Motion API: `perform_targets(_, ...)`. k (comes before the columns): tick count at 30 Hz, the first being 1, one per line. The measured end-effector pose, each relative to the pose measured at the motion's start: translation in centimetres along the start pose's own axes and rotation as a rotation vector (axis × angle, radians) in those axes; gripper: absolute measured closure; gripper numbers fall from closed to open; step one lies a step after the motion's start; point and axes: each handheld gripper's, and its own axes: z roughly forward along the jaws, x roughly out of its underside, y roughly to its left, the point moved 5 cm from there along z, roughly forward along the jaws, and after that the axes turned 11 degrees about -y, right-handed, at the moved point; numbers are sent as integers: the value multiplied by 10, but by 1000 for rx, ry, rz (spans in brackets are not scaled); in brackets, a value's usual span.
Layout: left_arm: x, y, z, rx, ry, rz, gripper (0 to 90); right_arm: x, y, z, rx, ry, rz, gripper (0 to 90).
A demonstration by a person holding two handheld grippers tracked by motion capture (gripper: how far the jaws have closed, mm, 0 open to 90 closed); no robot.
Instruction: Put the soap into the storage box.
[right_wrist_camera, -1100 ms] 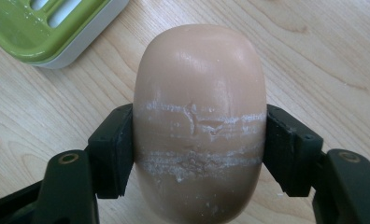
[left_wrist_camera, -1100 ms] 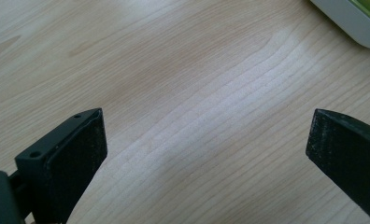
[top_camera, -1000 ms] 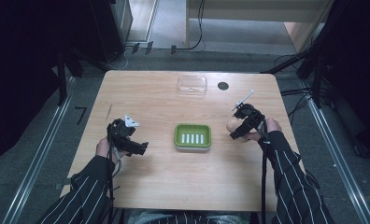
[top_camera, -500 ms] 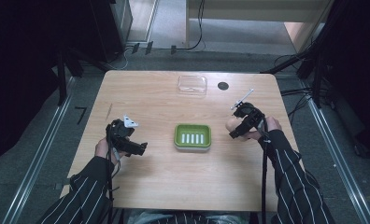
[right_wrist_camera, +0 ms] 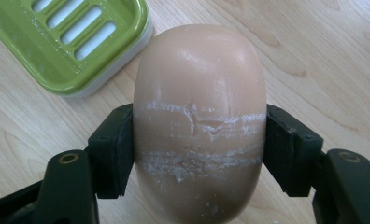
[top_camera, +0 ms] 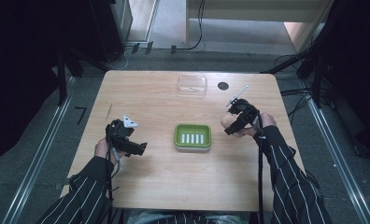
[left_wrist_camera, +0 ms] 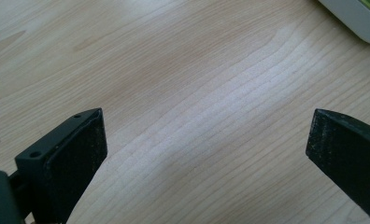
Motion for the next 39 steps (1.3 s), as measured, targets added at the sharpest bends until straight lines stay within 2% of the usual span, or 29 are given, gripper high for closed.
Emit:
perform_targets(20,0,0,-1,1,5,5,0,-16,11,7,-25,4,-50,342)
perform_targets(29,4,2,-3,-8,5,-4,0,-19,13,8,-32,7,-59,342)
perform_targets(39,10,7,-9,-20,8,-20,0,-31,23,13,-50,1,-102,342)
